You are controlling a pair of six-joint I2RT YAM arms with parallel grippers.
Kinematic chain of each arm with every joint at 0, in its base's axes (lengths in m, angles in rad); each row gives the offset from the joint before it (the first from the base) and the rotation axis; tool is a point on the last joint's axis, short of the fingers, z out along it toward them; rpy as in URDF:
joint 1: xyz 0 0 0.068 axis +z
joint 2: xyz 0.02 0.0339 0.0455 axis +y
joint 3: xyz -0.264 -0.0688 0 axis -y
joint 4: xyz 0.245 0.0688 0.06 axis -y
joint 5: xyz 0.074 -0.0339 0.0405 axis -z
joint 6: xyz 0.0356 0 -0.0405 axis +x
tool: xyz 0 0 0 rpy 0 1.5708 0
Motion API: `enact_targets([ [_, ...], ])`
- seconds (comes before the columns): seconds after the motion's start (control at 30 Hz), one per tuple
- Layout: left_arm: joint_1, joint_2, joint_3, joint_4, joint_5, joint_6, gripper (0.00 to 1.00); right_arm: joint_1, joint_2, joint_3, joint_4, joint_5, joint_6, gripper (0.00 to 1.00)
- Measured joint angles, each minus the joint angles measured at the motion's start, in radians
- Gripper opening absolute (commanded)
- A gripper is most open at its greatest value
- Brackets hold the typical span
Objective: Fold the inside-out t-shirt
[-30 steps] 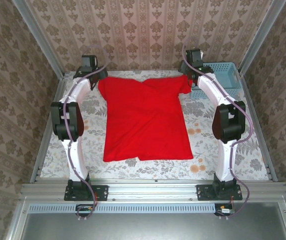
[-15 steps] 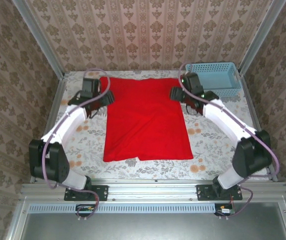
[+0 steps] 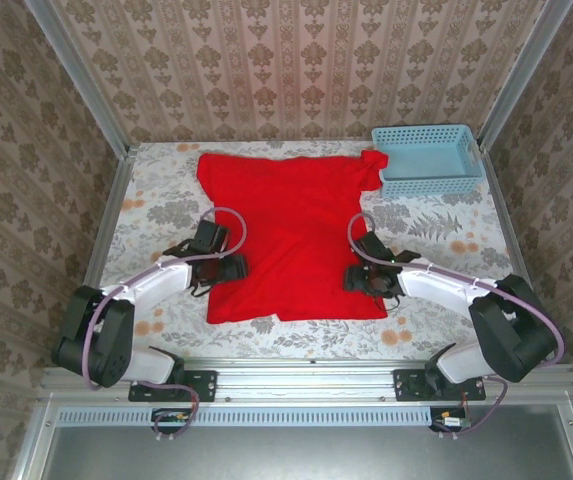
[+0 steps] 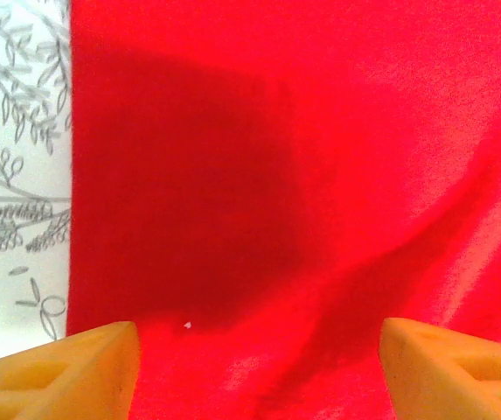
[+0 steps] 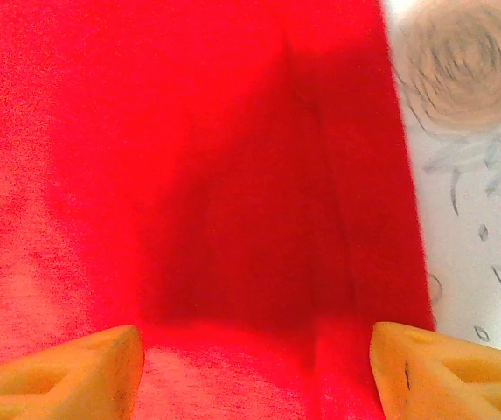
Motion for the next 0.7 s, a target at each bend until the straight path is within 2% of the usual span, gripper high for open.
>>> enact_targets([
  [0.2, 0.011, -0.013, -0.06, 0.014, 0.0, -0.032, 0.73, -0.071, -0.011, -0.047, 0.053, -0.003, 0.093, 0.66],
  [0.47, -0.009, -0.108, -0.075, -0.032, -0.051, -0.046, 0.74, -0.126, -0.072, -0.068, 0.058, 0.001, 0.113, 0.66],
  [0.6, -0.153, -0.167, 0.0, -0.113, -0.134, 0.005, 0.75, -0.103, -0.186, -0.065, -0.003, 0.039, 0.075, 0.66],
  [0.7, -0.319, -0.177, 0.088, -0.133, -0.186, 0.087, 0.77, -0.081, -0.298, -0.059, -0.042, 0.07, 0.048, 0.67],
])
